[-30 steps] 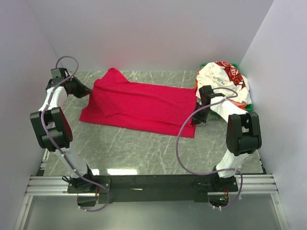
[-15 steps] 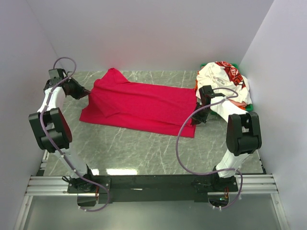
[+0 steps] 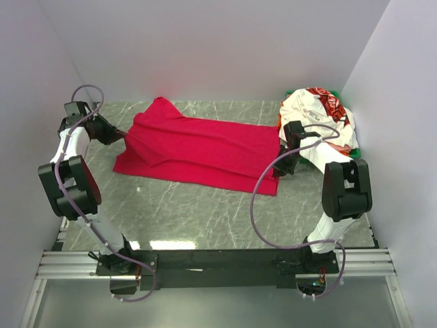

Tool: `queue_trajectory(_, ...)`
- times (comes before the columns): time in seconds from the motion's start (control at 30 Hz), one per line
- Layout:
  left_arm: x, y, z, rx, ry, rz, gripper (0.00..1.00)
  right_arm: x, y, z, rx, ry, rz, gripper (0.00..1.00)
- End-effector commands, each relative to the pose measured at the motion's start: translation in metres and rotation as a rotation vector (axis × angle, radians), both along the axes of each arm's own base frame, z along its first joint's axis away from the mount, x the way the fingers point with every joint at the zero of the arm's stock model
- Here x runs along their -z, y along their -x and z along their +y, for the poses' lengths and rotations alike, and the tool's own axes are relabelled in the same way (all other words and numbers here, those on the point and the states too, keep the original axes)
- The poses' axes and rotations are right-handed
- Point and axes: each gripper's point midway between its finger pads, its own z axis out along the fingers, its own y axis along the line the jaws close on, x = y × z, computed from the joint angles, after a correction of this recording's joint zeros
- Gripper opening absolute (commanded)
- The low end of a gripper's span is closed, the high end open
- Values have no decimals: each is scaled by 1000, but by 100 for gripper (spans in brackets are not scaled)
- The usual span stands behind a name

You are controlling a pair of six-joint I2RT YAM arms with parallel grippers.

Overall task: Fold and stack the t-shirts
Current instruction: Fold the tshirt

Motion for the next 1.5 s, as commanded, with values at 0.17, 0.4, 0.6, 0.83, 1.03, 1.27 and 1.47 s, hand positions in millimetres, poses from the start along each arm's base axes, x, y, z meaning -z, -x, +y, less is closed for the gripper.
queue_trajectory(0.17,-6,-24,3,18,17,-71,1,-8,-35,-4,27,13,-62,0)
queue_trajectory(0.4,-20,-55,11,49,2,-107,58,-16,-51,-7,32,37,-90,43)
queue_trajectory(0.6,-15,-38,11,58,-38,-86,72,-36,-48,-14,39,64,-151,49)
queue_trajectory(0.83,26,-5,2,69,-40,1,73,-27,-28,-7,-16,53,-118,49)
queue_trajectory(1.03,49,16,1,77,-68,58,73,-7,-2,0,-21,26,-62,49)
queue_trajectory(1.27,80,27,-1,84,-59,109,73,11,18,7,-32,20,-5,49)
queue_trajectory(1.47,104,37,-1,87,-65,163,73,26,35,11,-18,29,48,46)
